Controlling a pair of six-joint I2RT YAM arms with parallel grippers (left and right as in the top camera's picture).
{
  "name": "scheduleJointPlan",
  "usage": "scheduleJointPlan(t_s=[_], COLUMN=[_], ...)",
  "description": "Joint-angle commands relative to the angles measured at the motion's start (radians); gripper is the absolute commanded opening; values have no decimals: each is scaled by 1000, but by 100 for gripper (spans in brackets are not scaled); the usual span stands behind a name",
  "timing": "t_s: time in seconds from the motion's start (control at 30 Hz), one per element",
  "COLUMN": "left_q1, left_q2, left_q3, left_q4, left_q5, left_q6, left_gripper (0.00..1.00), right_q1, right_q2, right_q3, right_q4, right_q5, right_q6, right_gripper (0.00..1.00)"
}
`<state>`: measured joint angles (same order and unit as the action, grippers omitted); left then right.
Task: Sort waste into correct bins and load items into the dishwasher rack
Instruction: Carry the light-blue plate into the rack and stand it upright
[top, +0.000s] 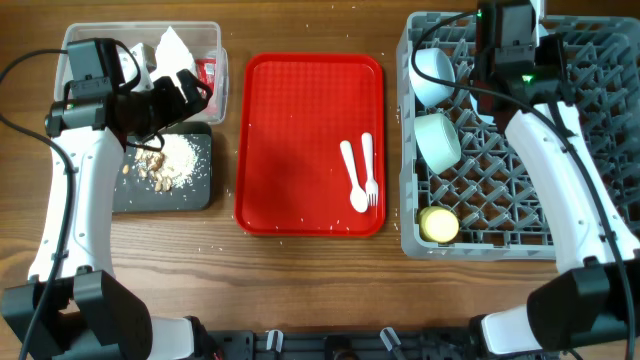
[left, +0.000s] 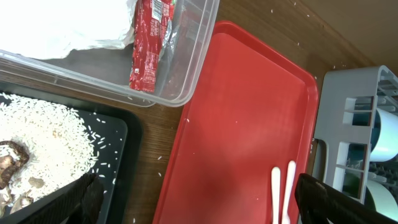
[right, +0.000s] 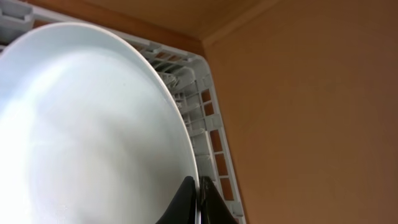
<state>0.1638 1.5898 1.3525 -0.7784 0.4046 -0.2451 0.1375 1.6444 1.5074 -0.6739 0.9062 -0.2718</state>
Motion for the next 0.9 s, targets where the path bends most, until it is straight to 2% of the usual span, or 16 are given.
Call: scheduleJointPlan(t_s=[0.0, 0.1, 0.4, 0.43, 0.57, 0.6, 0.67, 0.87], left_q1=[3, 3, 3, 3, 3, 3, 3, 3], left_q2=[-4, -4, -4, -4, -4, -4, -4, -4], left_q3=[9, 9, 9, 9, 9, 9, 9, 9], left_q4=[3, 3, 3, 3, 3, 3, 3, 3], left_q5=[-6, -6, -6, -6, -6, -6, -6, -6], left_q6=[17, 17, 18, 17, 17, 17, 17, 17], left_gripper=[100, 100, 100, 100, 100, 100, 100, 100], right_q1=[-46, -76, -85, -85, -85, -85, -85, -85], right_q2=[43, 63, 84, 84, 84, 84, 79, -67], right_q3=[2, 2, -16, -16, -16, -16, -15, 77], right_q4=[5, 2, 7, 7, 3, 3, 2, -107], right_q5=[-14, -32, -270, -296, -388, -393, -392, -467], right_q6=[-16, -16, -16, -15, -13, -11, 35, 148], right_gripper=[4, 4, 5, 8, 33, 49, 58, 68])
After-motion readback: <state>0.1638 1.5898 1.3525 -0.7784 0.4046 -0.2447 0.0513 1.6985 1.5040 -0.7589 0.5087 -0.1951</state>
